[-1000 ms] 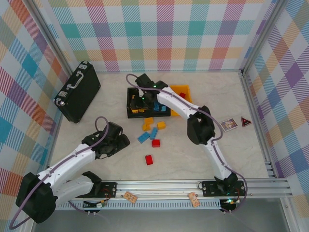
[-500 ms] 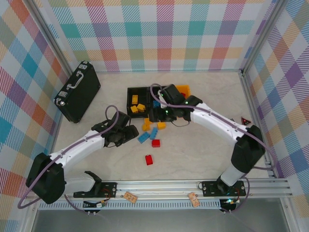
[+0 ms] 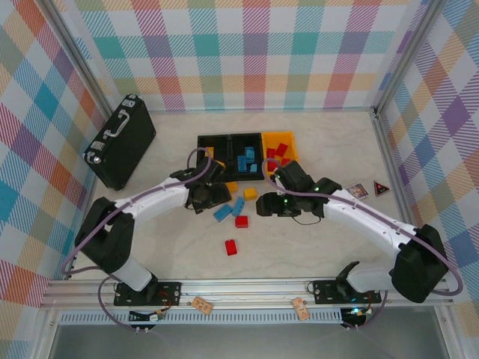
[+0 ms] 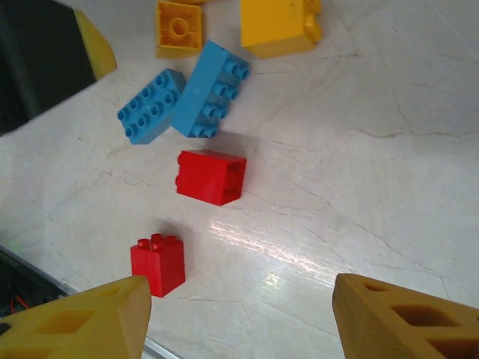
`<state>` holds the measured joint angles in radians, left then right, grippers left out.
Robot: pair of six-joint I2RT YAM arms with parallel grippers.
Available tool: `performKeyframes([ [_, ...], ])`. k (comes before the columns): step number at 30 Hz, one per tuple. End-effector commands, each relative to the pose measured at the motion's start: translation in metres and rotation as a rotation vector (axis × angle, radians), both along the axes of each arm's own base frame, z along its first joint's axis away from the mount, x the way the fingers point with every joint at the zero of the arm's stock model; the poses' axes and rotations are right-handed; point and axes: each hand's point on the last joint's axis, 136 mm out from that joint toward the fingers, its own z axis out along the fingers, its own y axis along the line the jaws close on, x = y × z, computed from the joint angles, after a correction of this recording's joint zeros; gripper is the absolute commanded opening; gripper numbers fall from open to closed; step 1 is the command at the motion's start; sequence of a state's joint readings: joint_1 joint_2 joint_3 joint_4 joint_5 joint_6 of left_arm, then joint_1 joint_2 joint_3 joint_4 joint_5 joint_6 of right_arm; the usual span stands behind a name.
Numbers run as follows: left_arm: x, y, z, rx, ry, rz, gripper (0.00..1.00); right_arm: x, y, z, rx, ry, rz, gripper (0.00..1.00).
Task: Sort the legos into containers by color
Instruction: Pick up the lego from the center of the table.
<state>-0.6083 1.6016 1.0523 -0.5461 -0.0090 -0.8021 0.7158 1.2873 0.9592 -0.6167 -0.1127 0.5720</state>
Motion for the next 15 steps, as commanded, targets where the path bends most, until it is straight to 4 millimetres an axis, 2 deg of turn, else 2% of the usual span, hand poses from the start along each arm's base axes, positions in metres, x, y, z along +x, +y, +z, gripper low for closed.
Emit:
performKeyframes([
  [1, 0.013, -0.011, -0.003, 0.035, 0.006, -0.043, 0.77, 0.001, -0.007, 0.0, 0.015, -0.011, -0.048, 0.66],
  [10, 0.029, -0.026, -0.033, 0.104, 0.086, -0.091, 0.77, -0.006, -0.02, -0.015, -0.005, 0.009, -0.092, 0.66],
  [15, 0.03, -0.028, -0.046, 0.149, 0.116, -0.099, 0.71, -0.007, -0.022, -0.023, -0.008, 0.02, -0.105, 0.66],
])
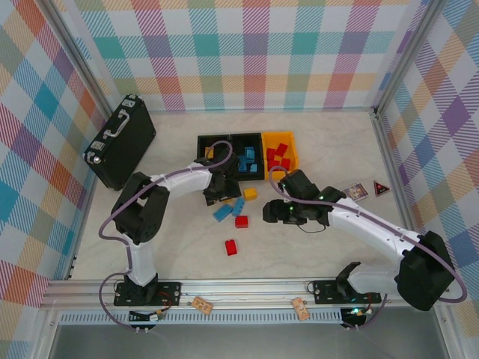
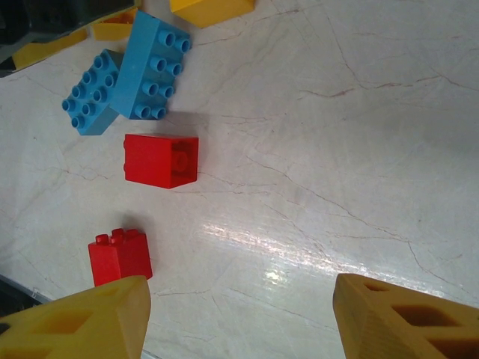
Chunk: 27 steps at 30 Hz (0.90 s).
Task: Sort the legos into containers by color
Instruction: Pick up the lego from the center of the table.
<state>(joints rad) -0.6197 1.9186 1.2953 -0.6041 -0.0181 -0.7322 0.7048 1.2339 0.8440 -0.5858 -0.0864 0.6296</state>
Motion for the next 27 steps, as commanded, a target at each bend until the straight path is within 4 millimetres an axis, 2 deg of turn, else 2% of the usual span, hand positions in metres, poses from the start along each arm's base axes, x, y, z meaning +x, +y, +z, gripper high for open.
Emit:
performKeyframes([
  [1, -0.005, -0.001, -0.004, 0.05, 0.029, -0.029, 0.68, 0.005, -0.003, 0.001, 0.014, -0.016, -0.037, 0.66],
  [3, -0.007, 0.001, -0.008, 0.064, 0.038, -0.029, 0.64, 0.005, -0.003, -0.001, 0.013, -0.011, -0.04, 0.66],
  [7, -0.008, 0.001, -0.01, 0.071, 0.043, -0.033, 0.49, 0.007, -0.002, -0.003, 0.018, -0.006, -0.043, 0.66],
  [9, -0.008, 0.002, -0.008, 0.073, 0.039, -0.031, 0.42, 0.007, -0.001, -0.006, 0.018, 0.004, -0.042, 0.66],
  [10, -0.008, 0.002, -0.006, 0.071, 0.035, -0.034, 0.36, 0.007, 0.0, -0.008, 0.018, 0.012, -0.044, 0.66],
  [13, -0.008, 0.004, -0.001, 0.082, 0.025, -0.043, 0.3, 0.008, 0.002, -0.009, 0.027, 0.018, -0.042, 0.66],
  [22, -0.004, 0.01, 0.042, 0.086, -0.051, -0.077, 0.28, 0.012, 0.014, -0.001, 0.062, 0.01, -0.008, 0.65],
  [27, 0.004, 0.01, 0.073, 0.083, -0.111, -0.094, 0.28, 0.017, 0.021, 0.013, 0.1, -0.025, 0.006, 0.65],
])
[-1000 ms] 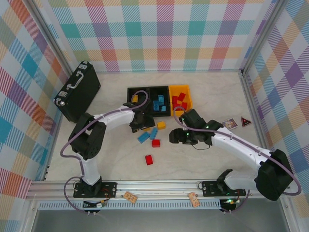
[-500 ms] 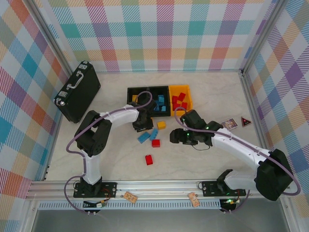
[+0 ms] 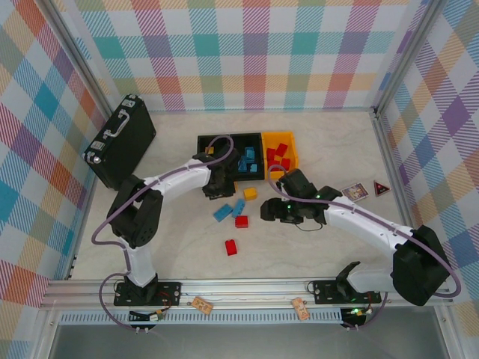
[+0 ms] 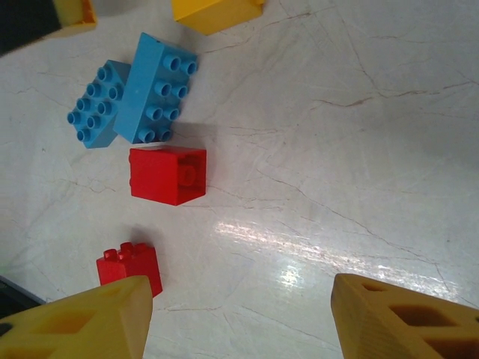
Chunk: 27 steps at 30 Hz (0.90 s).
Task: Sort the legos into containers by color
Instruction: Pick up the lego from the center of the table, then place the lego in the container.
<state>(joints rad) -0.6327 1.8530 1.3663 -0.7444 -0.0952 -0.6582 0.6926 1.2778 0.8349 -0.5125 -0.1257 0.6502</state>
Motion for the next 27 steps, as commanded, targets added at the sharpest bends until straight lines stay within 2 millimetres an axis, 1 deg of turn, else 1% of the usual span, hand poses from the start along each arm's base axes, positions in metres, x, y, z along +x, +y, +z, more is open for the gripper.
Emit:
performKeyframes([
  [1, 0.006, -0.001, 0.039, -0.003, -0.069, -0.036, 0.27, 0.012, 0.012, 0.021, 0.058, -0.05, 0.016, 0.65],
  [7, 0.024, 0.0, 0.067, -0.001, -0.123, -0.051, 0.27, 0.024, 0.021, 0.04, 0.081, -0.092, 0.025, 0.65],
  [9, 0.034, 0.003, 0.074, 0.002, -0.142, -0.048, 0.27, 0.026, 0.024, 0.044, 0.094, -0.098, 0.025, 0.65],
  [12, 0.053, 0.011, 0.079, 0.018, -0.163, -0.026, 0.27, 0.028, 0.027, 0.048, 0.105, -0.104, 0.023, 0.65],
  [16, 0.079, 0.018, 0.086, 0.03, -0.19, -0.011, 0.27, 0.028, 0.026, 0.048, 0.103, -0.101, 0.021, 0.65],
  [20, 0.106, 0.029, 0.082, 0.047, -0.186, 0.023, 0.27, 0.026, 0.023, 0.047, 0.095, -0.097, 0.012, 0.65],
  [24, 0.13, 0.032, 0.074, 0.048, -0.181, 0.044, 0.27, 0.026, 0.02, 0.047, 0.081, -0.101, 0.006, 0.65],
  [27, 0.145, 0.033, 0.061, 0.054, -0.157, 0.054, 0.27, 0.026, 0.018, 0.047, 0.075, -0.103, 0.0, 0.65],
])
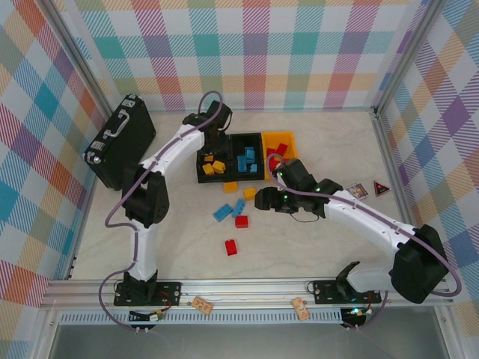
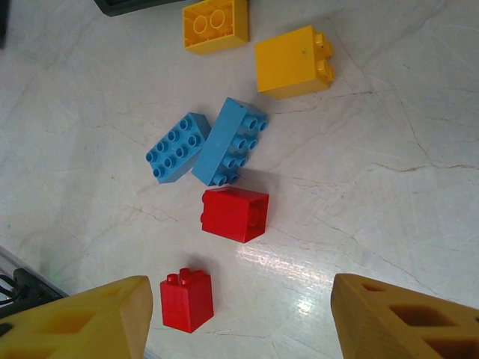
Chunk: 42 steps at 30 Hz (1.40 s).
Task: Sort the legos into containers by color
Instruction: Place the lego in the container, then pick up the lego from the center of the table.
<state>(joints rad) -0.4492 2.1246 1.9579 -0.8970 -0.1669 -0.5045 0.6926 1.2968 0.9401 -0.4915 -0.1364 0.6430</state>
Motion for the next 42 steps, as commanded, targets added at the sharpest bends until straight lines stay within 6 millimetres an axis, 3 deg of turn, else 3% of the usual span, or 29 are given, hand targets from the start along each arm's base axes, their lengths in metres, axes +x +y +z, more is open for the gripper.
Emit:
performKeyframes([
  [1, 0.009, 0.005, -0.01, 0.026, 0.042, -0.004, 0.27, 0.004, -0.003, 0.009, 0.0, -0.021, -0.014, 0.65],
  [6, 0.018, 0.009, -0.031, 0.043, 0.085, 0.013, 0.29, 0.004, -0.004, 0.007, -0.007, -0.017, -0.018, 0.65],
  [10, 0.019, 0.01, -0.036, 0.045, 0.092, 0.021, 0.4, 0.004, -0.004, 0.006, -0.009, -0.016, -0.019, 0.65],
  [14, 0.018, 0.012, -0.033, 0.041, 0.09, 0.033, 0.52, 0.004, -0.005, 0.005, -0.012, -0.016, -0.016, 0.65],
  [20, 0.011, 0.003, -0.013, -0.017, 0.066, 0.014, 0.57, 0.003, -0.005, 0.006, -0.013, -0.021, -0.014, 0.65],
  [25, -0.011, -0.007, 0.002, -0.063, 0.045, -0.029, 0.58, 0.002, -0.008, 0.008, -0.019, -0.031, -0.019, 0.65],
  [37, -0.073, -0.021, 0.007, -0.097, 0.054, -0.103, 0.6, -0.004, -0.023, 0.005, -0.048, -0.041, -0.048, 0.66],
  [42, -0.099, -0.042, 0.007, -0.13, 0.065, -0.148, 0.62, -0.005, -0.033, 0.003, -0.07, -0.044, -0.071, 0.66],
])
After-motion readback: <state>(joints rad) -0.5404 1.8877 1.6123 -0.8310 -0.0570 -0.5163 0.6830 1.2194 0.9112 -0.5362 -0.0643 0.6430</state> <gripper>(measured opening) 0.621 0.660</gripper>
